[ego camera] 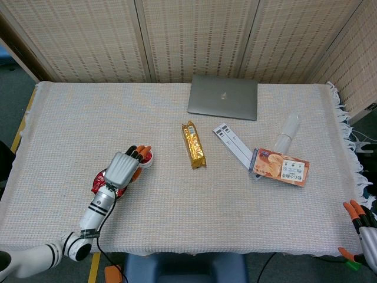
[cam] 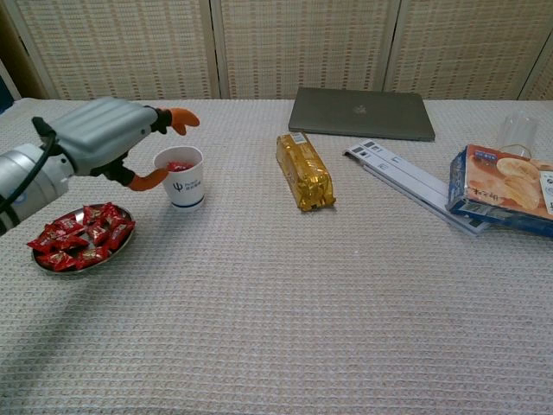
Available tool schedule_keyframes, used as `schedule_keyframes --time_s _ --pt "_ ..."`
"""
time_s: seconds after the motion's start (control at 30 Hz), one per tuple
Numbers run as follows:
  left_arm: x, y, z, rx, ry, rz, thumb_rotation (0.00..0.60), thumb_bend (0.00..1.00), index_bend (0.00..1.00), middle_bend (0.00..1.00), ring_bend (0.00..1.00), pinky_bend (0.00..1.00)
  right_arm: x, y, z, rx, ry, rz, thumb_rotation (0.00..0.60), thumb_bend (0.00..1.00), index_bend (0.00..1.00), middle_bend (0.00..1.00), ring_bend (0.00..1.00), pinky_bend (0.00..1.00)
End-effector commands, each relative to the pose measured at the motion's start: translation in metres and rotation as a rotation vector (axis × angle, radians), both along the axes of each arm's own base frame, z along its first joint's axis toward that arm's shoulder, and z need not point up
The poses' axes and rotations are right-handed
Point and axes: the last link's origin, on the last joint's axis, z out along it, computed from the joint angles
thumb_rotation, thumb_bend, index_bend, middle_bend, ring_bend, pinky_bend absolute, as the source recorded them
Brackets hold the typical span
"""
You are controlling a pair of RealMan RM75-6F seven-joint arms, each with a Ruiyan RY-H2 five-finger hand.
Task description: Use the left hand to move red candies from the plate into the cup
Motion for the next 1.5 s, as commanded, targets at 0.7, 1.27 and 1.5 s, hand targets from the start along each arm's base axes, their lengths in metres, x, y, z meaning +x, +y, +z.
schedule_keyframes --time_s 0.7,1.27,1.5 --pt "-0.09 -0.036 -0.014 -0.047 0.268 0.164 0.6 0.39 0.21 0.21 0.28 0.96 0.006 0.004 -0.003 0.018 -0.004 0.033 0.6 0.04 0.0 0.0 0.0 0.27" --pt "-0.095 -0.034 -0.021 -0.024 0.286 0.138 0.6 0.4 0.49 0.46 0.49 1.0 0.005 0.004 -0.004 0.02 0.0 0.029 0.6 0.04 0.0 0.0 0.0 0.27" --pt "-0.095 -0.033 -0.021 -0.018 0.276 0.138 0.6 0.42 0.57 0.54 0.57 1.0 0.005 0.004 -0.004 0.02 0.001 0.028 0.6 0.04 0.0 0.0 0.0 0.27"
